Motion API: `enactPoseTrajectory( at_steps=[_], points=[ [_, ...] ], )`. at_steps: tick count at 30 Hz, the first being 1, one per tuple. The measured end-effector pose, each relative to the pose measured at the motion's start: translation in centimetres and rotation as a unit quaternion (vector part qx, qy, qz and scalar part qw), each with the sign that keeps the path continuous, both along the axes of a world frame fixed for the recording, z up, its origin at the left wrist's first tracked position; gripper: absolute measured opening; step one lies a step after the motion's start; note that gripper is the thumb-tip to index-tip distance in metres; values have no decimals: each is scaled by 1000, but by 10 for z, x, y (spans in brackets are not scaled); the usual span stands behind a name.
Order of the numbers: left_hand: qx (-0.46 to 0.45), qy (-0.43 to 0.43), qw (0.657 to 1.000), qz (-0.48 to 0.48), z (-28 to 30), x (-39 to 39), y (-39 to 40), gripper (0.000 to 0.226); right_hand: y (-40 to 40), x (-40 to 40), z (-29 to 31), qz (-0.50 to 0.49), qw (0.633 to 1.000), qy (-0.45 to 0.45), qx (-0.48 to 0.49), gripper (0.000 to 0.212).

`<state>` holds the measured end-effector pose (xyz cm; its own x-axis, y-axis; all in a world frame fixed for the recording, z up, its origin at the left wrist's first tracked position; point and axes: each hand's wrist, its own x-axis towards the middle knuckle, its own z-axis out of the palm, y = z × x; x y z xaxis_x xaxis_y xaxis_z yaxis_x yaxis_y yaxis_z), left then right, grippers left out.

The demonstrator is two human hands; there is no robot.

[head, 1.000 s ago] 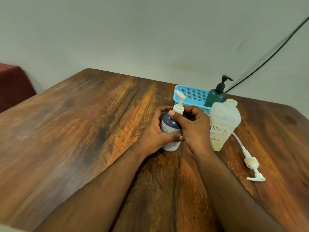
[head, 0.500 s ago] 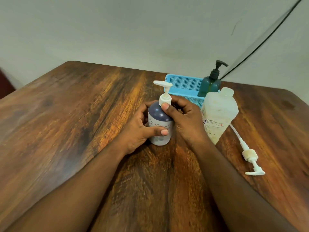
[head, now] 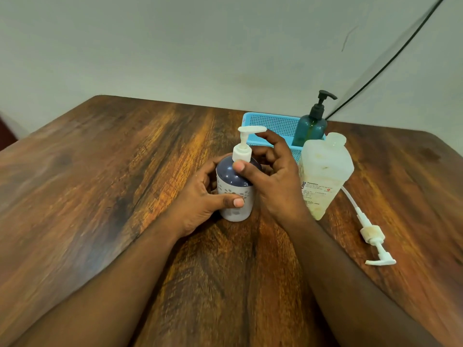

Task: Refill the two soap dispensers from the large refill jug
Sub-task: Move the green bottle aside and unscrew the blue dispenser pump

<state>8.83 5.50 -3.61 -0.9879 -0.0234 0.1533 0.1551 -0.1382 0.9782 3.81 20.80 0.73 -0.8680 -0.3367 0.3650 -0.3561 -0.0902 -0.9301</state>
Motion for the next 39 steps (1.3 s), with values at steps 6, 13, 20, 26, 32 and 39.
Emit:
enactPoseTrajectory(
  at_steps=[6, 13, 20, 26, 32, 39],
  points=[
    [-4, -1, 1000, 0, -1, 0, -1, 85, 3, 0, 5, -42, 998, 33, 22, 38],
    [0, 1, 1000, 1, -1, 0, -1, 81, 6, 2, 11, -21, 998, 35, 46, 49],
    [-7, 3, 1000, 2, 0, 0, 1, 77, 11, -1, 15, 15, 998, 17, 61, 58],
    [-5, 7, 1000, 4, 2, 1, 1, 79, 0, 4, 21, -24, 997, 45, 50, 38],
    [-24, 1, 1000, 3, 5, 3, 3, 79, 11, 14, 56, -50, 996, 56, -52, 40],
    [-27, -7, 1000, 8, 9, 5, 4, 77, 30, 26, 79, -94, 984, 95, -118, 39]
  ],
)
